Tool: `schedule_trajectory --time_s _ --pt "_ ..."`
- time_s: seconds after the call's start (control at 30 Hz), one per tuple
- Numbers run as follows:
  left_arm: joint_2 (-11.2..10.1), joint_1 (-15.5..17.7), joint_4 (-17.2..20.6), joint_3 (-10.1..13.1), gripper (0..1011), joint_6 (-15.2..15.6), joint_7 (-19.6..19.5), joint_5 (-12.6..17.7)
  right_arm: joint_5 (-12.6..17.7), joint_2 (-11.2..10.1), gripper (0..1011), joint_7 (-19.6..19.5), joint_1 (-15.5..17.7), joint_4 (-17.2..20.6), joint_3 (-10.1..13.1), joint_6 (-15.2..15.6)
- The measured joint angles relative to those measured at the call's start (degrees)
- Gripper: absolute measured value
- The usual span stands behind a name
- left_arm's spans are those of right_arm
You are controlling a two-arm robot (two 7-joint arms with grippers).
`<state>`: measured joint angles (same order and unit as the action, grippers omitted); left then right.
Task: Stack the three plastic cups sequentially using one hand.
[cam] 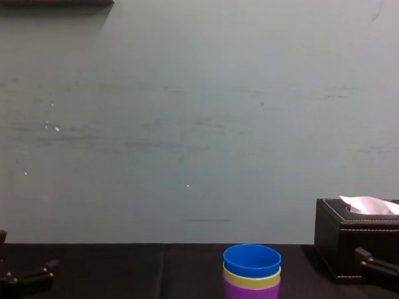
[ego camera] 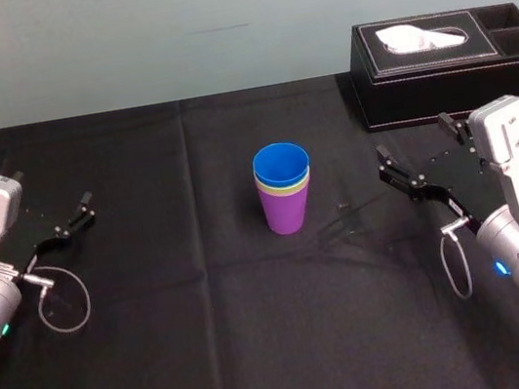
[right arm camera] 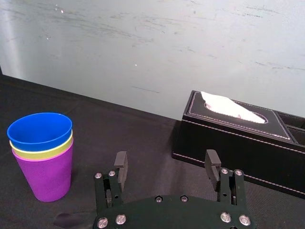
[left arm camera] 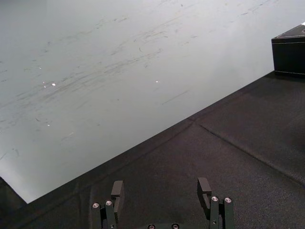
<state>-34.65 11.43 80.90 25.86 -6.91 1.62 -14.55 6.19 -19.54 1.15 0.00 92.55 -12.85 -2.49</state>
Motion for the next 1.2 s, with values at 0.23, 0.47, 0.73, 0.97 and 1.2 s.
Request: schedule_trajectory --time_s 0.23,0.47,0.73,0.97,1.2 --pt "0.0 0.0 0.0 0.0 1011 0.0 0.0 0.0 0.0 0.0 1003 0.1 0.0 0.0 0.0 0.0" --pt "0.0 0.0 0.0 0.0 1011 0.0 0.0 0.0 0.0 0.0 1003 0.1 0.0 0.0 0.0 0.0" --pt "0.0 0.0 0.0 0.0 1011 0.0 0.0 0.0 0.0 0.0 1003 0.1 0.0 0.0 0.0 0.0" --pt "0.0 0.0 0.0 0.0 1011 0.0 0.0 0.0 0.0 0.0 1003 0.0 0.0 0.0 0.0 0.0" --pt "0.0 0.0 0.0 0.0 1011 0.0 0.0 0.0 0.0 0.0 1003 0.0 0.0 0.0 0.0 0.0"
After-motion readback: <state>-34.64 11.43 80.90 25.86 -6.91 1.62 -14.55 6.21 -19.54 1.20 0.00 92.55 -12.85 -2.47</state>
